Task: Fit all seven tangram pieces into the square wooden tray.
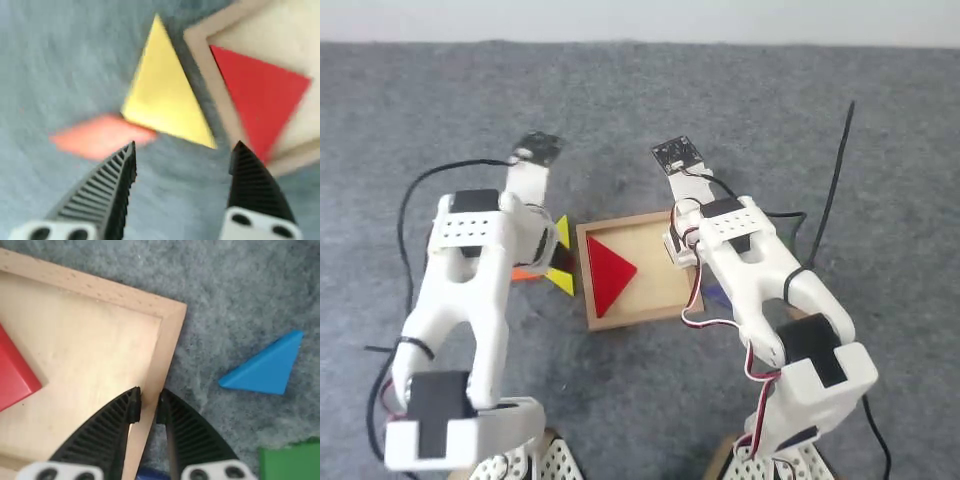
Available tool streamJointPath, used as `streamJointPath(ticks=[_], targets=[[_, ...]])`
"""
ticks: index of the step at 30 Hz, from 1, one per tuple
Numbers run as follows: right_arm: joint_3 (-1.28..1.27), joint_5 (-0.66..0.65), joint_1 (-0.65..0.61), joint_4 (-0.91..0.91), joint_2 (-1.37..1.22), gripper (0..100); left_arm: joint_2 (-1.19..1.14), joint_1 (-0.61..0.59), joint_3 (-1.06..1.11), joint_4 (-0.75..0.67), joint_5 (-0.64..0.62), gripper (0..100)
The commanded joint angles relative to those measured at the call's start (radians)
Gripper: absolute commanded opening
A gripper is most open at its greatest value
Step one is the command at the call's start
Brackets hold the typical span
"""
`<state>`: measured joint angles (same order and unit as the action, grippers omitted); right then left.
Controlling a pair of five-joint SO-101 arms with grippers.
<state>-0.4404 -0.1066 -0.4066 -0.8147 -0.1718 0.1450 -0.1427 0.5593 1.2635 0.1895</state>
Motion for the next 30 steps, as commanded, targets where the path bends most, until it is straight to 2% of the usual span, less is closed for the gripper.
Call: streamJointPath(ticks=[1,5,8,10,12,16,19,22,28,30], targets=[[0.046,0.006,0.007,-0.002,0.015,0.7,0.061,0.064,-0.041,0.086,-0.473,30],[0.046,0.006,0.007,-0.002,0.015,0.7,0.011,0.101,-0.028,0.071,-0.654,30],[0.046,0.006,0.007,-0.004,0.015,0.7,-0.049,0.069,-0.031,-0.006,-0.738,30],[0.046,0.006,0.008,-0.005,0.016,0.7,-0.084,0.048,-0.031,-0.04,-0.706,30],[0.046,0.006,0.008,-0.007,0.016,0.7,-0.104,0.038,-0.031,-0.049,-0.618,30],[0.046,0.005,0.008,-0.007,0.016,0.7,-0.114,0.02,-0.033,-0.049,-0.31,30],[0.046,0.005,0.008,-0.005,0.016,0.7,-0.126,-0.034,-0.074,-0.043,-0.16,30],[0.046,0.005,0.008,-0.004,0.016,0.7,-0.127,-0.084,-0.122,-0.043,-0.14,30],[0.048,0.005,0.008,-0.002,0.016,0.7,-0.127,-0.084,-0.09,-0.058,-0.141,30],[0.048,0.005,0.008,-0.002,0.016,0.7,-0.127,-0.084,-0.087,-0.069,-0.187,30]])
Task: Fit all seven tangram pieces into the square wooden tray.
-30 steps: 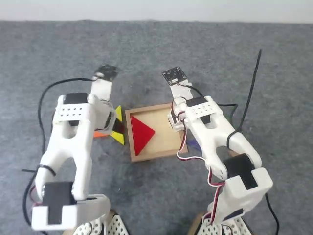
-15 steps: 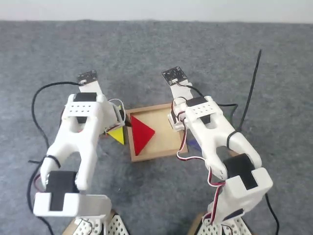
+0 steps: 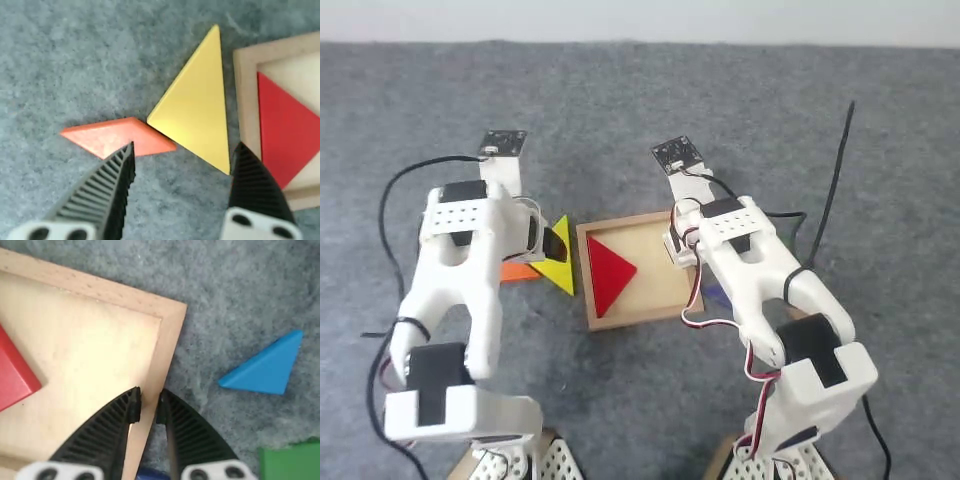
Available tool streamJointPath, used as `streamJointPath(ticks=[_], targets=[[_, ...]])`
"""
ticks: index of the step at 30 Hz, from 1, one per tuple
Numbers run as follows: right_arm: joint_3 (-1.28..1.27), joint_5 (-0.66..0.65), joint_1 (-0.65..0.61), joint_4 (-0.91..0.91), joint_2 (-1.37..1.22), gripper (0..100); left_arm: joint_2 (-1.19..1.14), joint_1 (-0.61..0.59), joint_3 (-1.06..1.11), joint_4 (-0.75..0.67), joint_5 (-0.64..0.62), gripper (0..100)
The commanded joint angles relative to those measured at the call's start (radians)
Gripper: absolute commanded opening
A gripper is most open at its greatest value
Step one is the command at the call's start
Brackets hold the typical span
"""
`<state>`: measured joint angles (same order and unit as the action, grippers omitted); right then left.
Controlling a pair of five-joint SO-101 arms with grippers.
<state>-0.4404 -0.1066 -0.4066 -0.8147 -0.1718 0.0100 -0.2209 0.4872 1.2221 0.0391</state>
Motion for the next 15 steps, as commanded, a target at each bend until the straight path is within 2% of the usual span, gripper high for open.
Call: streamJointPath(ticks=[1,8,13,15], targets=[[0.048,0.005,0.008,-0.002,0.016,0.7,0.008,-0.006,-0.015,-0.028,-0.068,30],[0.048,0.005,0.008,-0.002,0.016,0.7,-0.005,-0.006,-0.016,-0.051,-0.184,30],[0.048,0.005,0.007,-0.002,0.016,0.7,-0.183,0.009,-0.041,-0.097,-0.192,30],[0.048,0.005,0.002,-0.002,0.016,0.7,-0.239,0.018,-0.101,-0.041,-0.192,30]])
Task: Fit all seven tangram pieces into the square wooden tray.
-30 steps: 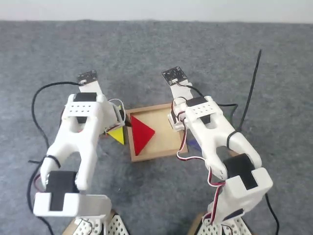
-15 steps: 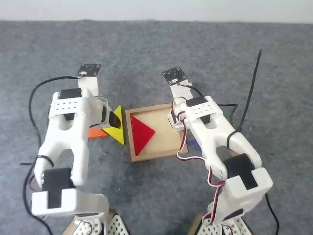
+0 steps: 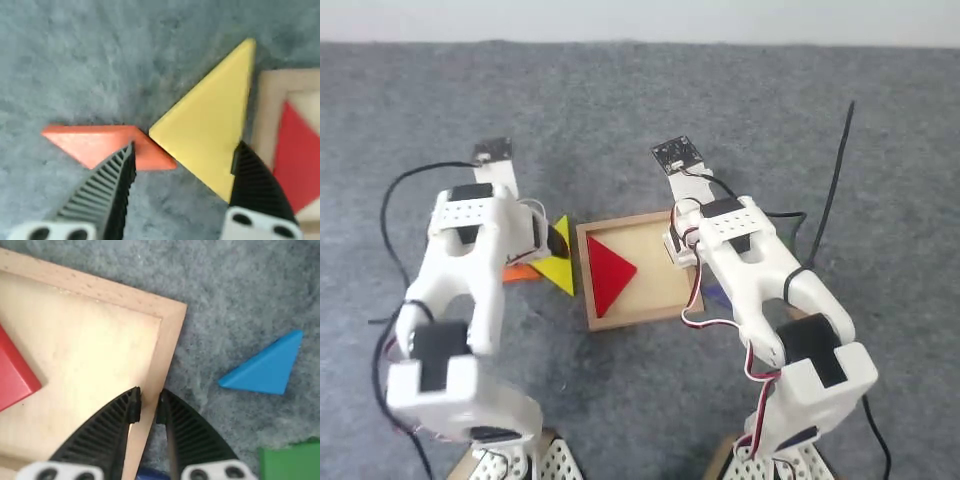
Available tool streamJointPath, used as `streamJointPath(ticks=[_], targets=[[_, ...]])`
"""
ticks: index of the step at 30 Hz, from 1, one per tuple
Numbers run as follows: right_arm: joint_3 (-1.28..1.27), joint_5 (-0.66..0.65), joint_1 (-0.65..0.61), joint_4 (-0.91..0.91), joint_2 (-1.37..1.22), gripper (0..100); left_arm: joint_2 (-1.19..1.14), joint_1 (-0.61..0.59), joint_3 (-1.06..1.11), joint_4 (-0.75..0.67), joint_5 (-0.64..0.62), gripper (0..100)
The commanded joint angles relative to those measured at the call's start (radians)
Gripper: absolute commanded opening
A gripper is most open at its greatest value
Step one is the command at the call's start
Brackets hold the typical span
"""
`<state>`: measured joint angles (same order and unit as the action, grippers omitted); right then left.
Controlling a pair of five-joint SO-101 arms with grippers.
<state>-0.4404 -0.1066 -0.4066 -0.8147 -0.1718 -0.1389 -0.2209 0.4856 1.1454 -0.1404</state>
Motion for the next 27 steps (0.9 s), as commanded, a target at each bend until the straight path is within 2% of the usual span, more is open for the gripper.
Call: streamJointPath(ticks=[1,8,13,16,27], targets=[[0.048,0.005,0.002,-0.002,0.016,0.7,-0.107,0.018,-0.128,0.058,-0.011,30],[0.048,0.005,0.001,-0.001,0.016,0.7,-0.101,0.028,-0.14,0.041,-0.011,30],[0.06,0.005,0.001,-0.001,0.015,0.7,-0.109,0.091,-0.137,0.054,-0.015,30],[0.061,0.006,0.001,-0.001,0.015,0.7,-0.109,0.127,-0.128,0.057,-0.06,30],[0.061,0.006,0.001,-0.001,0.015,0.7,-0.11,0.129,-0.128,0.054,-0.086,28]])
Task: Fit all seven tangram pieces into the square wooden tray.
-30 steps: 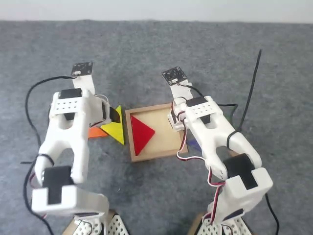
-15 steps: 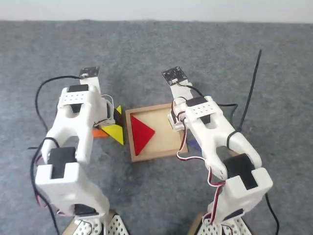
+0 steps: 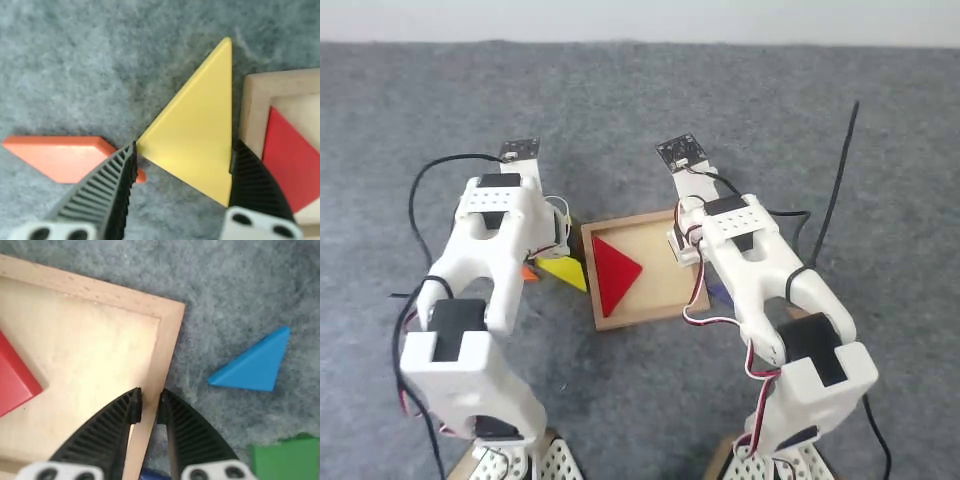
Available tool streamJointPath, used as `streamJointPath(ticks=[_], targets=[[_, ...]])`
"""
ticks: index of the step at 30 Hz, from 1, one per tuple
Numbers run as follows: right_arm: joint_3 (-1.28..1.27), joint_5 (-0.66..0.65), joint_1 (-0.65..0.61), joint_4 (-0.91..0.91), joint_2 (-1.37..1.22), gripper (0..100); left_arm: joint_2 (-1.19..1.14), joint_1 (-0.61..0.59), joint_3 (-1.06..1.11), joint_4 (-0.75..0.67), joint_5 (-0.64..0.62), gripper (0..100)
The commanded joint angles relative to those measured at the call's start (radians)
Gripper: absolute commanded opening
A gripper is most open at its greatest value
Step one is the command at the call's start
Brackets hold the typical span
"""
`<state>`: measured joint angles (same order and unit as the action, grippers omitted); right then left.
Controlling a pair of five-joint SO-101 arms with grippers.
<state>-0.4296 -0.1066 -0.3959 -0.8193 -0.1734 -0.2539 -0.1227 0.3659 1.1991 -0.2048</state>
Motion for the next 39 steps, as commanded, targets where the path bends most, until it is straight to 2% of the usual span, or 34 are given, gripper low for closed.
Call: streamJointPath(ticks=[1,5,8,14,22,27,39], targets=[[0.051,0.006,-0.01,0.004,0.016,0.7,0.003,0.032,-0.008,0.0,-0.043,28],[0.051,0.006,-0.01,0.002,0.016,0.7,-0.017,0.028,-0.016,0.009,-0.149,29],[0.051,0.006,-0.01,0.002,0.016,0.7,-0.075,0.021,-0.079,0.057,-0.176,29],[0.049,0.006,-0.01,0.002,0.016,0.7,-0.181,0.031,-0.199,0.127,-0.176,30],[0.049,0.006,-0.01,0.002,0.016,0.7,-0.19,-0.023,-0.191,0.127,-0.176,30],[0.049,0.006,-0.01,-0.001,0.018,0.7,-0.187,-0.008,-0.191,0.117,-0.169,29],[0.051,0.006,-0.012,-0.007,0.018,0.7,-0.18,0.009,-0.2,0.098,-0.167,10]])
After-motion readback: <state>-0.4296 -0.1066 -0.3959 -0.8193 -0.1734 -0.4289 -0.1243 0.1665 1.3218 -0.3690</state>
